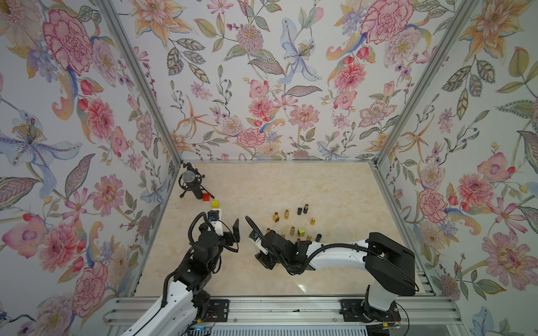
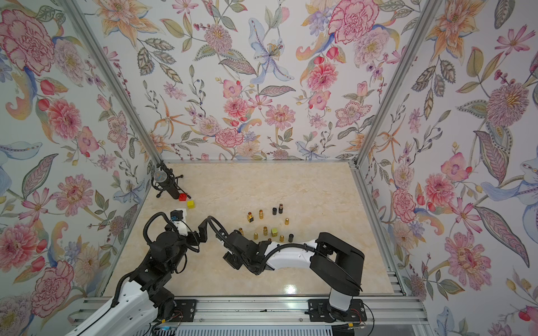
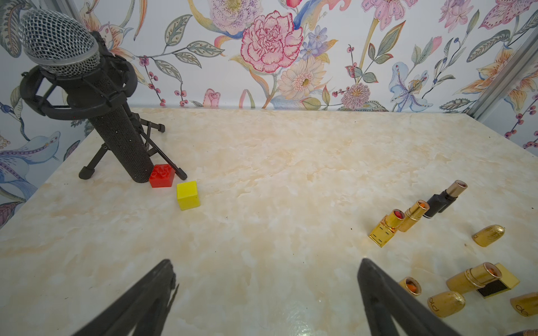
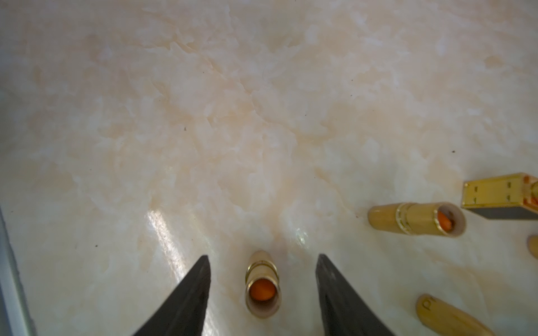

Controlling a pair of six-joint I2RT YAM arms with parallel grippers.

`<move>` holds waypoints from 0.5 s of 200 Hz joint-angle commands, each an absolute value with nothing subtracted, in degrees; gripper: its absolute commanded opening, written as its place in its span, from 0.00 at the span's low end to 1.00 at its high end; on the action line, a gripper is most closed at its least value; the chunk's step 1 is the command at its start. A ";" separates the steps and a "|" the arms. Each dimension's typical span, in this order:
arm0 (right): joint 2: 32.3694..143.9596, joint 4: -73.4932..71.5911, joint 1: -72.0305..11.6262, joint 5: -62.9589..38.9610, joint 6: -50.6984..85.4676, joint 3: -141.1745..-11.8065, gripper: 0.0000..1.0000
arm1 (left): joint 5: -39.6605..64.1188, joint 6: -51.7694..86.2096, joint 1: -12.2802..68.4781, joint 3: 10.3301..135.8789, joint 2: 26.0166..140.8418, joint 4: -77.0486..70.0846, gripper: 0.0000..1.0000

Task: Open the lipstick cap
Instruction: Place the lipstick at the center of the board, then reset both arms

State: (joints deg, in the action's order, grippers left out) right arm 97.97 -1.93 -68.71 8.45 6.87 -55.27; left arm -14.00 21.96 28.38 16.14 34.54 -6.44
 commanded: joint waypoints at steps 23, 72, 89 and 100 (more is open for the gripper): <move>84.75 2.99 -65.30 10.28 8.56 -58.92 0.92 | -19.19 24.34 25.49 19.50 35.90 -5.09 0.99; 76.47 14.45 -53.42 17.58 10.38 -66.56 1.00 | -27.60 25.41 16.83 24.03 44.09 -5.30 0.99; 74.58 16.62 -46.33 23.33 10.95 -66.35 1.00 | -32.04 24.50 13.08 23.95 46.84 -7.42 0.99; 73.70 17.49 -40.59 26.53 12.40 -65.16 1.00 | -34.31 22.30 11.18 22.99 48.58 -11.16 0.99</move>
